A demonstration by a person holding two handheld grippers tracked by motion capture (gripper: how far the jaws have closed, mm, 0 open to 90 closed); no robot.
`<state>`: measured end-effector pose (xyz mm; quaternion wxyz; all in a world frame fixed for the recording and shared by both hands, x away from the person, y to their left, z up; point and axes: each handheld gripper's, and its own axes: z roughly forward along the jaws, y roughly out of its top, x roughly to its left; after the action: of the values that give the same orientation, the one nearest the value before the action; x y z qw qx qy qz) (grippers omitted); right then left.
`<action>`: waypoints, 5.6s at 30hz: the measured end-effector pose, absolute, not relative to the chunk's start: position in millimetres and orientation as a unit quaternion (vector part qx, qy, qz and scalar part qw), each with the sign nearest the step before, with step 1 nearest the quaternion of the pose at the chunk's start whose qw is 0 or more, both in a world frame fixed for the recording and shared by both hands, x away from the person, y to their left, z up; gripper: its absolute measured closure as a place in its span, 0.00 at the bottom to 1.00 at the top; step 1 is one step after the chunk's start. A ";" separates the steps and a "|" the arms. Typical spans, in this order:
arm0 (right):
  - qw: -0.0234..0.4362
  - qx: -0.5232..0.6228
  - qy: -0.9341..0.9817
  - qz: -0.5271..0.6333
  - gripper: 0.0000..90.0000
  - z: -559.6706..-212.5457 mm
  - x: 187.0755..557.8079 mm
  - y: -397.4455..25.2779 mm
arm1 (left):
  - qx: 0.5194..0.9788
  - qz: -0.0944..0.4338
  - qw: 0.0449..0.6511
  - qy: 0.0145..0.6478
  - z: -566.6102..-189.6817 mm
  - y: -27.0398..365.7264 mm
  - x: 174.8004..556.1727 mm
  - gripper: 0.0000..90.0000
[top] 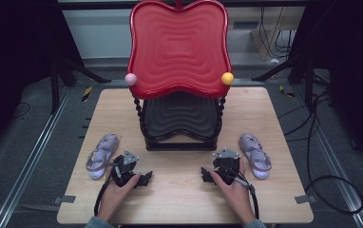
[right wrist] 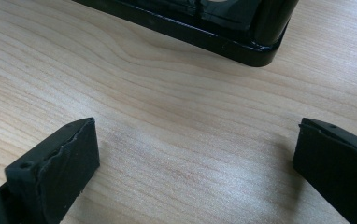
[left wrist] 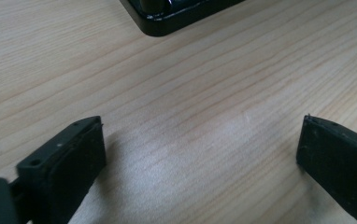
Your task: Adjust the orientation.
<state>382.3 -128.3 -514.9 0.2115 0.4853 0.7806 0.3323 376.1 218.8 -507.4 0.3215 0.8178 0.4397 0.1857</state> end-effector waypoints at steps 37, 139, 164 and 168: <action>0.209 0.478 0.785 0.334 0.01 -514.9 382.7 -129.7 | 0.809 0.198 0.215 0.510 -396.9 329.7 399.6 0.20; 0.206 0.473 0.788 0.336 0.01 -514.9 383.3 -130.7 | 0.923 0.089 0.165 0.335 -412.4 210.8 374.2 0.62; 0.206 0.473 0.788 0.336 0.01 -514.9 383.3 -130.7 | 0.948 0.042 0.120 0.290 -439.1 170.4 348.5 0.75; 0.206 0.473 0.788 0.336 0.01 -514.9 383.3 -130.7 | 0.950 0.034 0.113 0.290 -446.5 170.3 350.1 0.82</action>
<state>383.3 -130.7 -514.9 0.2060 0.4729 0.7881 0.3360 350.1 170.3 -446.5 0.1129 0.9496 0.2904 0.0343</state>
